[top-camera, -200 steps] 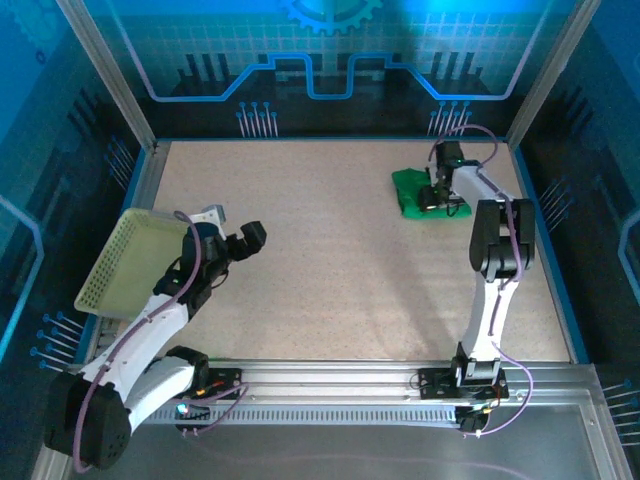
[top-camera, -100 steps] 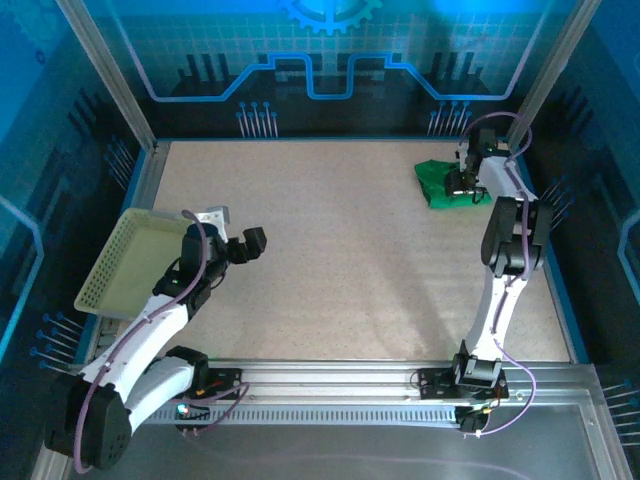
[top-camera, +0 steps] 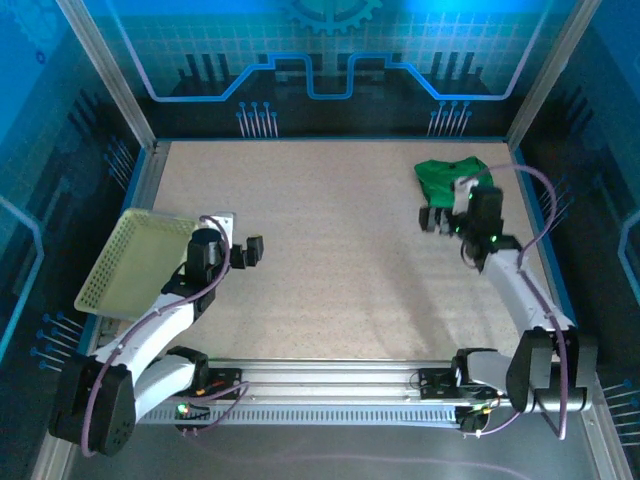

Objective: Fold the inside-out t-shirt

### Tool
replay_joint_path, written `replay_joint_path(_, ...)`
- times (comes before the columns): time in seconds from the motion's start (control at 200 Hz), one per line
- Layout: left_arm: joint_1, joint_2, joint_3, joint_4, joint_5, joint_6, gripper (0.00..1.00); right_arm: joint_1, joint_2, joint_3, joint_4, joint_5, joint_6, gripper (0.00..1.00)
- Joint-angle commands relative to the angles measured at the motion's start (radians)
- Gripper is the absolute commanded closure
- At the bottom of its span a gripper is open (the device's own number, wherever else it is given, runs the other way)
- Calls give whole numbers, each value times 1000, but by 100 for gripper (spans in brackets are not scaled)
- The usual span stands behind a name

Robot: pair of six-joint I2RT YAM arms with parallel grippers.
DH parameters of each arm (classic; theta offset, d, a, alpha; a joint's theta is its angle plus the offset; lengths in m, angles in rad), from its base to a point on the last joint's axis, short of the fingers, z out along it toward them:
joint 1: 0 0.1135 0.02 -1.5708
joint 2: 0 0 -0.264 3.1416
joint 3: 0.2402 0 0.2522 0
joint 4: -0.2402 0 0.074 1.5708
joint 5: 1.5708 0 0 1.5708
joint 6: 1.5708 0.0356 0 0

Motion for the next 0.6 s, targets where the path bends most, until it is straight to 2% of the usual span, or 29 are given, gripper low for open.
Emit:
replay_joint_path(0.0, 10, -14, -63, 86, -44, 75, 1, 62, -27, -151, 252, 54, -70, 0)
replay_joint_path(0.155, 29, 102, -163, 394, 34, 171, 1, 93, 56, -237, 434, 88, -105, 0)
replay_joint_path(0.215, 41, 134, -159, 431, 80, 198, 1, 104, 88, -285, 549, 75, -122, 0)
replay_joint_path(0.28, 58, 162, -178, 525, 127, 199, 1, 117, 79, -273, 523, 62, -152, 0)
replay_joint_path(0.47, 91, 255, -183, 675, 265, 222, 1, 122, 77, -313, 609, 61, -172, 0)
replay_joint_path(0.595, 99, 297, -184, 741, 280, 229, 1, 119, 87, -328, 665, 34, -186, 0)
